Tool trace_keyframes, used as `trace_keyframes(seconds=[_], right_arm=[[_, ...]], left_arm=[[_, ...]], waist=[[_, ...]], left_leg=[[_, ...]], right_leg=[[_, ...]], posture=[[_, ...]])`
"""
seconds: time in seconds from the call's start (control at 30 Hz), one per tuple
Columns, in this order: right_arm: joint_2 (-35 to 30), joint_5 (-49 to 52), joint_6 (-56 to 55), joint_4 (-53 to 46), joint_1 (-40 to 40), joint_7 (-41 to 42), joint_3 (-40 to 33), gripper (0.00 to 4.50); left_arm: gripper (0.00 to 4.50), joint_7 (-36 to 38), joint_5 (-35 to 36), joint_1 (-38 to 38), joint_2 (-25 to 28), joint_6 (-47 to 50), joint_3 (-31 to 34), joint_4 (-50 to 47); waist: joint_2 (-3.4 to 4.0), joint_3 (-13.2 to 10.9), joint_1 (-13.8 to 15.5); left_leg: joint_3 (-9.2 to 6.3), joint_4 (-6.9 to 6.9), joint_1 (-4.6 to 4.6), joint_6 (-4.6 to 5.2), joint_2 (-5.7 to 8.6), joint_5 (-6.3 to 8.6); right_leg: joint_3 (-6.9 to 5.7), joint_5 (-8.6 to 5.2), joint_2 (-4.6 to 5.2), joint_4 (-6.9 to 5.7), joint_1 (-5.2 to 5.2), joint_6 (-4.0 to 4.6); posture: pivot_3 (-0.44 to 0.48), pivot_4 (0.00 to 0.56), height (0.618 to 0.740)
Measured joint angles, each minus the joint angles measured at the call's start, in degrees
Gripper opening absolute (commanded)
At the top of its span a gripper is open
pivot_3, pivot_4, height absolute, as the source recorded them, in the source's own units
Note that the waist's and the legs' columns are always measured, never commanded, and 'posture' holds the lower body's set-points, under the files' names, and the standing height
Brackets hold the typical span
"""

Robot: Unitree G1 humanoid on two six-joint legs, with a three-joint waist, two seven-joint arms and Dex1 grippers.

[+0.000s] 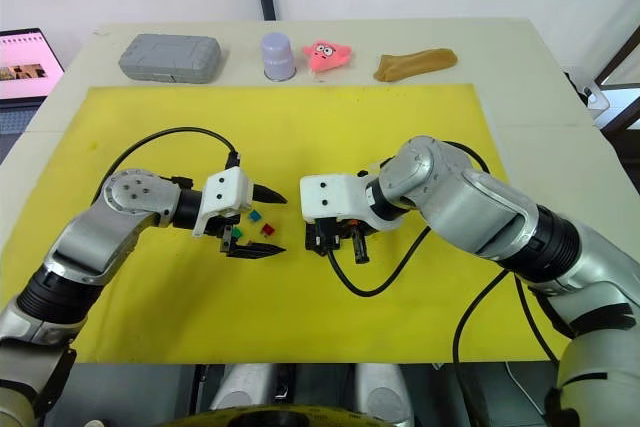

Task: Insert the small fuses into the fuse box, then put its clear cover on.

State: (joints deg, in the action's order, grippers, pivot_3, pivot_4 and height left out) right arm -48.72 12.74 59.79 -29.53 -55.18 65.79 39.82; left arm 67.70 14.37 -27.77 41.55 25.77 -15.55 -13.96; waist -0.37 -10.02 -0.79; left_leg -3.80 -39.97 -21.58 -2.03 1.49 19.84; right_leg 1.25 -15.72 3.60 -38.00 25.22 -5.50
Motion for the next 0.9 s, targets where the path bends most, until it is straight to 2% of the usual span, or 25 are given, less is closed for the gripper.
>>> trace_keyframes(seconds=[0.9], right_arm=[[1.5,-1.8,4.4,-1.3,-1.4,-0.7,2.0,0.0]], left_arm=[[4.47,-0.8,0.0,0.0,-0.5,0.4,-0.1,-0.9]], waist=[[0.0,0.0,-0.1]], left_leg=[[0.0,-0.01,0.07,0.0,0.0,0.0]], right_leg=[[0.0,0.0,-0.01,-0.02,-0.06,0.0]], posture=[[0.0,0.15,0.74]])
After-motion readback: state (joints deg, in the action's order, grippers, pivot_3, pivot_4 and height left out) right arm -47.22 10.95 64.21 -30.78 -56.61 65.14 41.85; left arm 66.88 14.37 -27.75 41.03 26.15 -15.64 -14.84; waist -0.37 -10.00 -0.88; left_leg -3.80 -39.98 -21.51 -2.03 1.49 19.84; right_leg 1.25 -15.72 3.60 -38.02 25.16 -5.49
